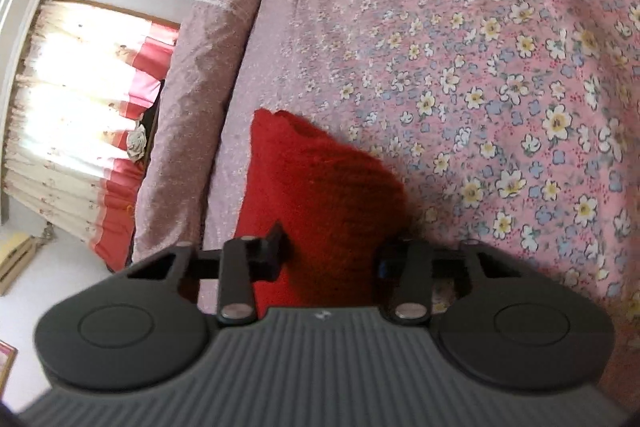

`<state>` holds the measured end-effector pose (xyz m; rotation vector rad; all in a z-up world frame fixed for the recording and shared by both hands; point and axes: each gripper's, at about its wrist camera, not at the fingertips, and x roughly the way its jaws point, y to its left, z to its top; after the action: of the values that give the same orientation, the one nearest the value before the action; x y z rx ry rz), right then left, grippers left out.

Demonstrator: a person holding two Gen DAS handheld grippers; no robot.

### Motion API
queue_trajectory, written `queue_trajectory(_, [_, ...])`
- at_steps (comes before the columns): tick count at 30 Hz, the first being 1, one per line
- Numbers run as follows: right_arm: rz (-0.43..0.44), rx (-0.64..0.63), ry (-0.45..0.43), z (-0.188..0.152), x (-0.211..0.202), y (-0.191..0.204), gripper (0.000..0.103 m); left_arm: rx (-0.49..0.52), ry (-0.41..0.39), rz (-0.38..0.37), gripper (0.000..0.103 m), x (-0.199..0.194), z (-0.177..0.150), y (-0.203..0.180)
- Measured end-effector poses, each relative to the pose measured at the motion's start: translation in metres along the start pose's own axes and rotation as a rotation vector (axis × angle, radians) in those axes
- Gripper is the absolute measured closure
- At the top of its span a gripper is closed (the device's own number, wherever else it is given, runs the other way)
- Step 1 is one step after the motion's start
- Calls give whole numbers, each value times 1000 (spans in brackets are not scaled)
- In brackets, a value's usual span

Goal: Fold small clothes

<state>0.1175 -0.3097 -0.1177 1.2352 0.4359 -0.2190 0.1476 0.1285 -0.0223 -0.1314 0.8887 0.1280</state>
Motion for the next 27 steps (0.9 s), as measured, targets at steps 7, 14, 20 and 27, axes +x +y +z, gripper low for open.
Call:
queue_trajectory(7, [42, -5, 24, 3, 4, -3, 63, -19, 8, -1, 20, -3, 0, 3])
queue_trajectory(14, [13, -28, 42, 6, 4, 5, 59, -16, 17, 6, 20, -6, 0, 1])
queue_trajectory(20, [-9, -61, 29, 7, 10, 16, 58, -21, 20, 2, 20, -8, -1, 3])
queue_trajectory(27, [-10, -288, -3, 1, 1, 49, 69, -18, 19, 0, 20, -10, -2, 5])
